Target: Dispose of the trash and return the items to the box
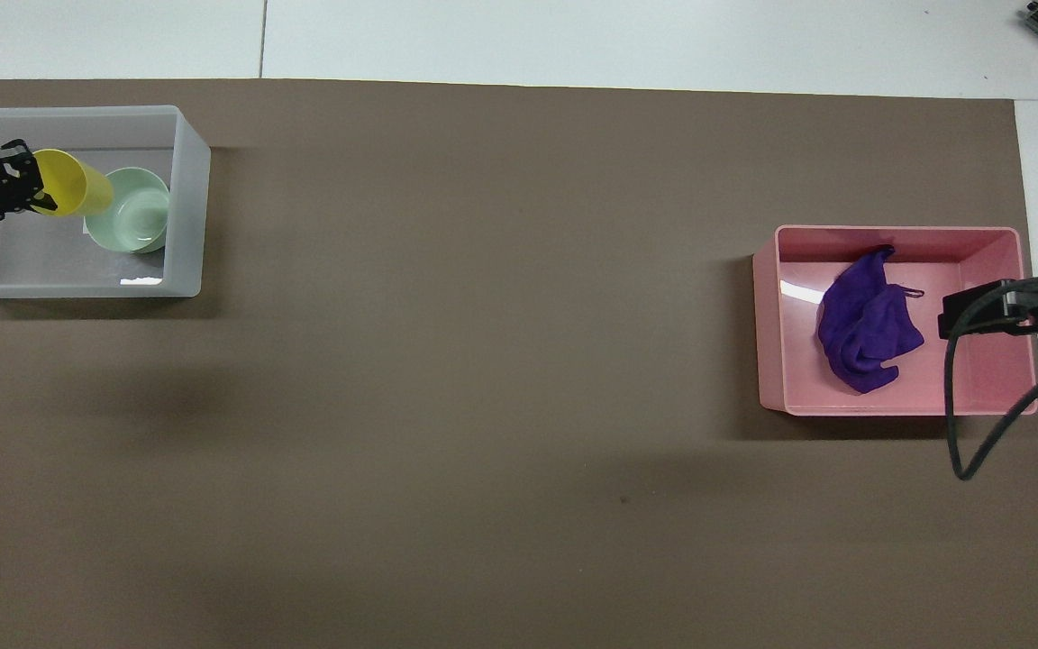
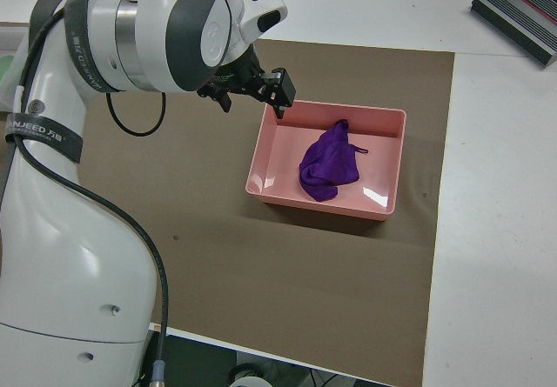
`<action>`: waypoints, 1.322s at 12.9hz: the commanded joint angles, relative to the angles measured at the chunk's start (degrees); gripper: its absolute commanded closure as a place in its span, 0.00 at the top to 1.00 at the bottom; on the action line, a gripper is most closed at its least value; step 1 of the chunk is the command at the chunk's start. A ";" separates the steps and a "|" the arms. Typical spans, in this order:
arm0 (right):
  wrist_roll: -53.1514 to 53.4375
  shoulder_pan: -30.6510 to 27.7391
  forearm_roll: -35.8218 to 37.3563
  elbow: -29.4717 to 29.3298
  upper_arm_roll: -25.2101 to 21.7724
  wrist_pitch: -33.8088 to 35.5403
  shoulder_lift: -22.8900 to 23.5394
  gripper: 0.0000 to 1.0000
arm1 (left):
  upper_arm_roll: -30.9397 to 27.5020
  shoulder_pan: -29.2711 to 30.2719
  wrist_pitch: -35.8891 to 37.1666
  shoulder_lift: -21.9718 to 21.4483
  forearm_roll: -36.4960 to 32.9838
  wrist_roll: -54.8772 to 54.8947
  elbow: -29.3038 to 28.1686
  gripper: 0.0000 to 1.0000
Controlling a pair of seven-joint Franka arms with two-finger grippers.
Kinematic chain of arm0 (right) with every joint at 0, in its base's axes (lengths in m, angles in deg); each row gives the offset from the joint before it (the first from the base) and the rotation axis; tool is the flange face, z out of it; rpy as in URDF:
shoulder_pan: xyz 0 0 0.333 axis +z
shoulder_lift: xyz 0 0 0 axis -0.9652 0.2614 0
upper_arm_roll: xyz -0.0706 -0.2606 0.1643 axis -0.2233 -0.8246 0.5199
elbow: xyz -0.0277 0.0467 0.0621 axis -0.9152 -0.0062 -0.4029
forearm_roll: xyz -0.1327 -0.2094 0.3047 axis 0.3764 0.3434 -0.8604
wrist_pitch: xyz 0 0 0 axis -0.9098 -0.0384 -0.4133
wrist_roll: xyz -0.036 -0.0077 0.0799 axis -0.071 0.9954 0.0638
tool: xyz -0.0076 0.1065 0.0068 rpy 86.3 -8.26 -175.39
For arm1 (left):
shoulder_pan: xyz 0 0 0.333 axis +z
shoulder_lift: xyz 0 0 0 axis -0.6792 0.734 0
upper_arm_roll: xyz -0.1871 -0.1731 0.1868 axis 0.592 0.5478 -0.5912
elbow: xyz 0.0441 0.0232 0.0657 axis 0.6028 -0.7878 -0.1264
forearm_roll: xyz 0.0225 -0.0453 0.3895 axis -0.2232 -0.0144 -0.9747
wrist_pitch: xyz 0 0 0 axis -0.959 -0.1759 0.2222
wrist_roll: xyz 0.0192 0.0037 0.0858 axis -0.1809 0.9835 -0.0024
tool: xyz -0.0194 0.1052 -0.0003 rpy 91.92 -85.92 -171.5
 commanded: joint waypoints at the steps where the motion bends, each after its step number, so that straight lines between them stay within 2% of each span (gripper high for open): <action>1: -1.90 -0.91 -1.29 1.41 0.23 -0.03 -1.27 1.00 | -0.42 -1.84 0.11 1.67 -0.30 -0.31 0.67 0.00; 4: -1.99 -0.48 -2.43 1.41 0.23 -0.20 -1.27 1.00 | -0.42 -1.84 0.63 2.81 -0.30 0.13 0.66 0.00; 5: -1.99 -0.30 -2.34 1.41 0.40 -0.20 -1.27 1.00 | -0.34 -1.57 0.37 2.81 -0.22 0.13 0.66 0.19; 6: -2.07 -0.30 -2.34 1.41 0.40 -0.46 -1.27 1.00 | -0.34 -1.14 0.54 2.81 0.13 0.21 0.66 0.85; 7: -2.51 -0.38 -2.43 1.41 0.32 -0.64 -1.27 1.00 | -0.42 -1.48 0.45 2.72 -0.39 0.65 0.40 1.00; 11: -2.43 -0.39 -2.43 1.50 0.32 -0.64 -1.27 1.00 | -0.34 -1.48 2.29 0.80 -0.13 0.74 1.36 1.00; 17: -2.51 -0.39 -1.73 1.50 0.32 -0.73 -1.27 1.00 | 0.11 -3.41 13.09 -9.03 -1.87 7.58 1.28 1.00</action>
